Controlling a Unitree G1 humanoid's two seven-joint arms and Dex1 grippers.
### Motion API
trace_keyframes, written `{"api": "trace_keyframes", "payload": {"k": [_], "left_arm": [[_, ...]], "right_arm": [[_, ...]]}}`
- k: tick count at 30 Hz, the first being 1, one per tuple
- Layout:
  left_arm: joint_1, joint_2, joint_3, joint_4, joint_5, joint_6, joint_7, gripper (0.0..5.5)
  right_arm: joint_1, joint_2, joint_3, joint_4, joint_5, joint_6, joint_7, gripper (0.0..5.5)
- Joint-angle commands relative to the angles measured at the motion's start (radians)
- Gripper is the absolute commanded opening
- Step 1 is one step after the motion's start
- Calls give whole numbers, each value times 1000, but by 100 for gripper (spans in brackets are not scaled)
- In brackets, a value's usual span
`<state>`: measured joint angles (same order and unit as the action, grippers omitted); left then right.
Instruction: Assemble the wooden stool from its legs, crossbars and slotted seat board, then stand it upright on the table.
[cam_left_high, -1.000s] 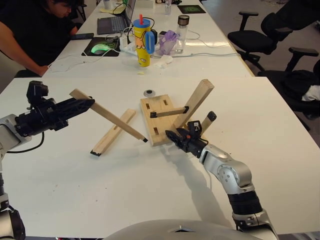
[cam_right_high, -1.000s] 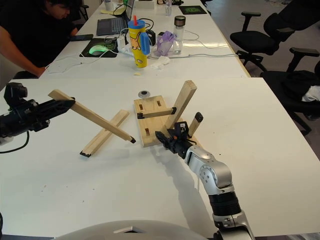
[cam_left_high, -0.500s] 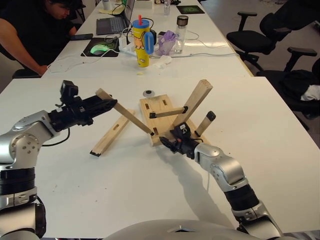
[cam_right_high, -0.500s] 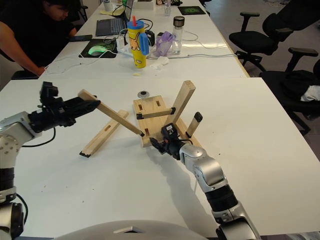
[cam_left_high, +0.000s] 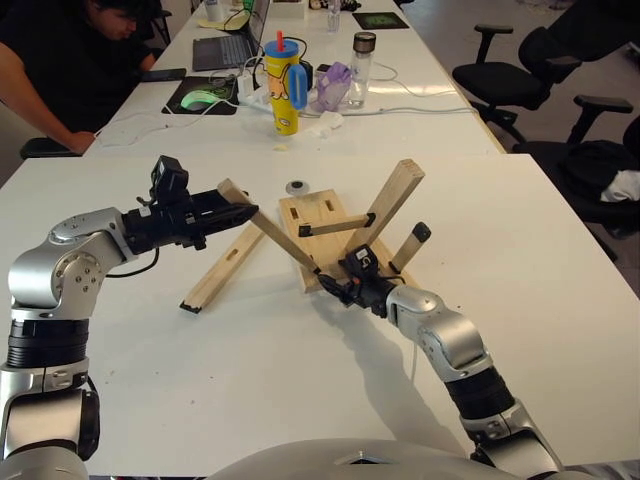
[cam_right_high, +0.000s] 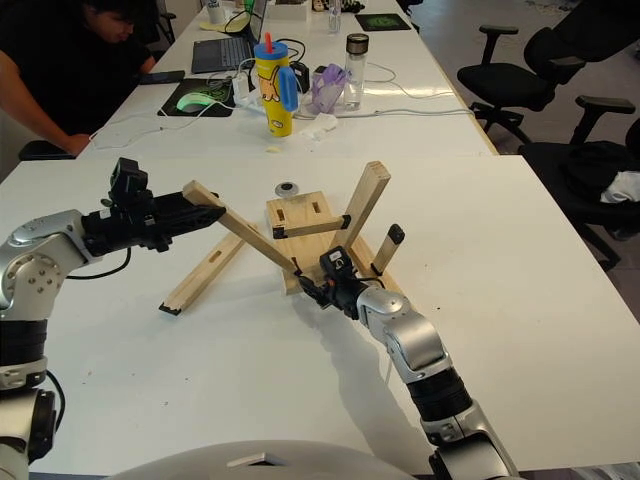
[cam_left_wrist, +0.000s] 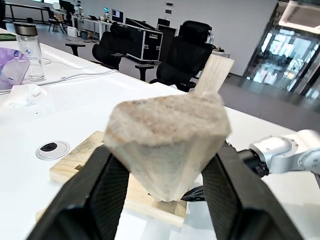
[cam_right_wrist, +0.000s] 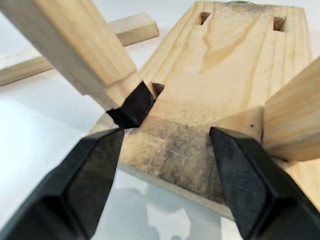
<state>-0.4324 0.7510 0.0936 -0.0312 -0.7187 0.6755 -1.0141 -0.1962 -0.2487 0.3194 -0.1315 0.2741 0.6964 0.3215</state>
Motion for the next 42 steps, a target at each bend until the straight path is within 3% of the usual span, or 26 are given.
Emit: {"api": "trace_keyframes", "payload": {"k": [1,17,27,38,42], "left_arm": [[-69,44,-69,18,92,12,-14,206],[-147,65,-297,-31,253,-19,-107,206],[-56,-118,-331,36,258,1,34,206],[20,-46,-418,-36,301,-72,-51,206],[-47,-92,-434,43,327,-86,-5,206]], "right_arm": [[66,-9,27,77,-16,91,19,319],[66,-12,48,89,-54,119,43,319],[87,-7,44,114,-55,124,64,319],[57,16,5,170,-48,122,74,319],[56,18,20,187,-64,119,83,319]]}}
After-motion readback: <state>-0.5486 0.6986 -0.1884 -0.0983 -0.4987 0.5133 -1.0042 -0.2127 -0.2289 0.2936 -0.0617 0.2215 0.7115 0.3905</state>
